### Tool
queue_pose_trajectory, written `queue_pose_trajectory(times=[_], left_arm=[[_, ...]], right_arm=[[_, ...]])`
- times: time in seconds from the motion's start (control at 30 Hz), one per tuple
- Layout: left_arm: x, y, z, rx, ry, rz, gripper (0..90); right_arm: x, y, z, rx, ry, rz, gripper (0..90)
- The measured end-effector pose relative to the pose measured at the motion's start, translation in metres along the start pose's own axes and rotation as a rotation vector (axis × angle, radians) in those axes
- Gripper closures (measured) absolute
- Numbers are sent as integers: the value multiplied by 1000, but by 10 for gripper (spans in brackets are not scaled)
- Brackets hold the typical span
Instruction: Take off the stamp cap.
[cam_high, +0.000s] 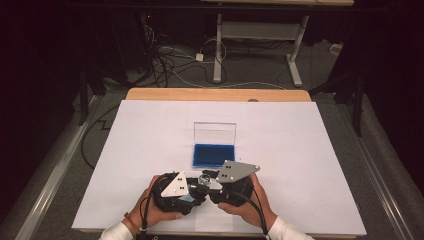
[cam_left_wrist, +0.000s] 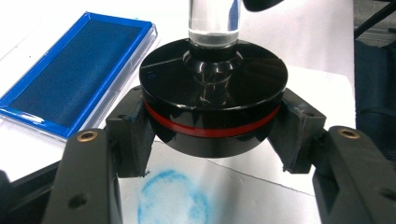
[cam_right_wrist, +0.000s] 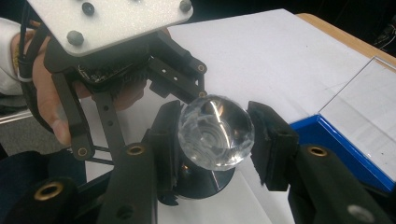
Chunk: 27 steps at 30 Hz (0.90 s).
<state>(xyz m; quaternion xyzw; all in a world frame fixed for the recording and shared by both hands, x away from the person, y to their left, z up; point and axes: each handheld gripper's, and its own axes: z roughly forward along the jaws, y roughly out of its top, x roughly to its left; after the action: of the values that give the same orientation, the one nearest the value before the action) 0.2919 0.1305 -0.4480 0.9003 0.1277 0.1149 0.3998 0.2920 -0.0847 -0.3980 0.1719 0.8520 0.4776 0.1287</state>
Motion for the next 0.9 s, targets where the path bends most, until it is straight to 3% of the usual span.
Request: queue_pose_trajectory(times=[0.17, 0.3, 0.63, 0.67, 0.7, 0.8, 0.9], left_arm=[[0, 0, 0, 8, 1, 8, 369], [4, -2, 1, -13, -29, -29, 370], [6, -4, 3, -30, -61, -40, 370], [14, -14, 6, 10, -42, -111, 371], [18, -21, 6, 14, -41, -127, 371], [19, -23, 0, 10, -15, -120, 370], [19, -18, -4, -2, 1, -103, 370]], right_arm=[[0, -1, 0, 2, 5, 9, 575], [0, -2, 0, -5, -12, -6, 575], [2, -4, -1, -12, -20, -7, 576], [3, -4, -2, -20, -35, -27, 575], [3, -1, -7, -49, -21, -34, 576], [2, 8, -25, -84, -55, -67, 575], [-5, 6, -30, -73, -80, -45, 575]])
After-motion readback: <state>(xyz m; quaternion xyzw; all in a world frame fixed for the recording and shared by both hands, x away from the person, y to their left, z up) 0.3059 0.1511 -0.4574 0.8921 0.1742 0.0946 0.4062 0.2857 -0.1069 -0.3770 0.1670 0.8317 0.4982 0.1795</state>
